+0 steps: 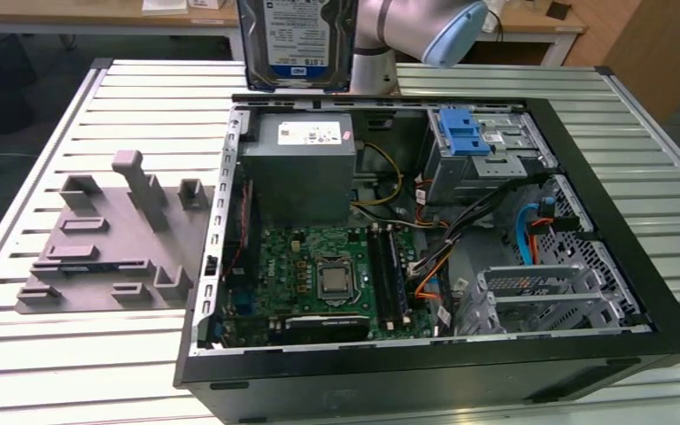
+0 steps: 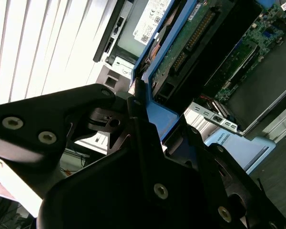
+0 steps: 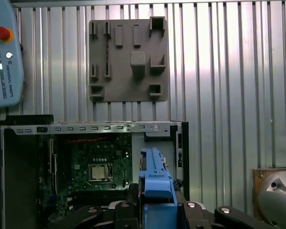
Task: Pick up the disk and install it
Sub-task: 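Pick up the disk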
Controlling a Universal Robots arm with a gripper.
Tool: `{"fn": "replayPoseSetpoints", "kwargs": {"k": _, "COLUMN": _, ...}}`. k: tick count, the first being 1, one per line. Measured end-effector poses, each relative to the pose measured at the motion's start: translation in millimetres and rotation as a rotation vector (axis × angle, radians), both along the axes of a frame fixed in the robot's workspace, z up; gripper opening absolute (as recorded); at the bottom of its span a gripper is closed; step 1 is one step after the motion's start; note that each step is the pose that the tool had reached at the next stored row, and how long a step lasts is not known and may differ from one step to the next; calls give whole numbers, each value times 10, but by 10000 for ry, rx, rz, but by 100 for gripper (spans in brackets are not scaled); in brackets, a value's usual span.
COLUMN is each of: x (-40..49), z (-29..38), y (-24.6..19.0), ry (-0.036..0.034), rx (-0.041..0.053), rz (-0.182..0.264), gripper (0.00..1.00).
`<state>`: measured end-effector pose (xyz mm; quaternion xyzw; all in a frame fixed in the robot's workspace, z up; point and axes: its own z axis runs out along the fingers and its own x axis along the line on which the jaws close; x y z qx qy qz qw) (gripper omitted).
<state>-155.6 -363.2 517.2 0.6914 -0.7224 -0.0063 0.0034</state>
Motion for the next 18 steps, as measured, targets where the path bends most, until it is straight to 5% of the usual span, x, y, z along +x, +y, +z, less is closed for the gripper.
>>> {"fn": "replayPoseSetpoints", "kwargs": {"k": 18, "x": 502, "z": 0, "y": -33, "ry": 2, "rx": 0, "rz": 0, "gripper": 36}}
